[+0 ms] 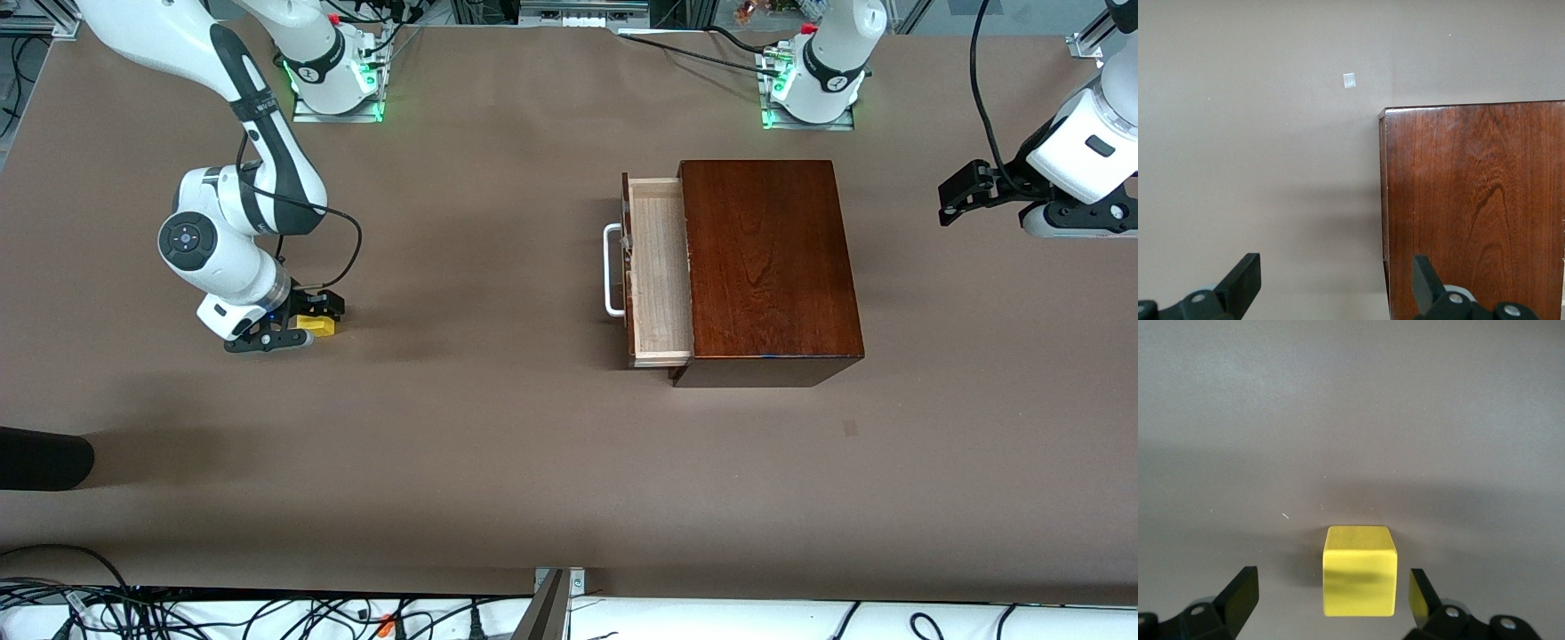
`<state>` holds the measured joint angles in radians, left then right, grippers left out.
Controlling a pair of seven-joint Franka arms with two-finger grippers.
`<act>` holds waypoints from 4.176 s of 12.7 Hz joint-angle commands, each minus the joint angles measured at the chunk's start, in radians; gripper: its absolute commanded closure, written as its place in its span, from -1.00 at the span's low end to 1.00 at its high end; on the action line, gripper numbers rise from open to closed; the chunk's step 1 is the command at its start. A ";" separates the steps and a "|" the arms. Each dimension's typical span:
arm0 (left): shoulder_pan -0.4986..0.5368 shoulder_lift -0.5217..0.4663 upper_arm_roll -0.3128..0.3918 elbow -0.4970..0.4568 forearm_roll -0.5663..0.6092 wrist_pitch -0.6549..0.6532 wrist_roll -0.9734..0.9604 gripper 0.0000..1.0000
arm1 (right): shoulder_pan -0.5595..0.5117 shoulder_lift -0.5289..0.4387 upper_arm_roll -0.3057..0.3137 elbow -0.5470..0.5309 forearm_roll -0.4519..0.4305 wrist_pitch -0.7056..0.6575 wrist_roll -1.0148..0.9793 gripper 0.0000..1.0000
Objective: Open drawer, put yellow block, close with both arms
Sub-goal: 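Lower the right gripper onto the yellow cube and grasp it, then carry the yellow cube with the right gripper into the open drawer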
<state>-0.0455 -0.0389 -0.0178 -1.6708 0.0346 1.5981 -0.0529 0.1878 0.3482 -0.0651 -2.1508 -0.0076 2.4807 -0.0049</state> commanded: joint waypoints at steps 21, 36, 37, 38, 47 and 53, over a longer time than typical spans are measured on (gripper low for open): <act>0.001 -0.013 0.002 0.002 -0.019 -0.027 0.021 -1.00 | -0.007 -0.033 -0.021 -0.074 0.014 0.077 -0.021 0.61; 0.001 -0.013 0.002 0.002 -0.019 -0.027 0.021 -1.00 | 0.322 -0.080 0.188 0.531 0.001 -0.588 0.123 0.61; 0.001 -0.013 0.002 0.002 -0.019 -0.027 0.021 -1.00 | 0.376 -0.057 0.188 0.555 0.003 -0.583 0.123 0.61; 0.001 -0.013 0.002 0.002 -0.019 -0.027 0.021 -1.00 | 0.437 -0.031 0.188 0.593 0.003 -0.582 0.121 0.61; 0.001 -0.012 0.002 0.002 -0.019 -0.027 0.021 -1.00 | 0.757 0.320 0.186 1.045 -0.182 -0.574 0.045 0.59; 0.001 -0.013 0.002 0.002 -0.019 -0.027 0.019 -1.00 | 0.780 0.376 0.185 1.069 -0.236 -0.537 -0.145 0.60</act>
<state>-0.0455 -0.0391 -0.0173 -1.6706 0.0346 1.5851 -0.0528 0.9512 0.6894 0.1285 -1.1229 -0.2051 1.9350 -0.0954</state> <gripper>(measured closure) 0.000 0.454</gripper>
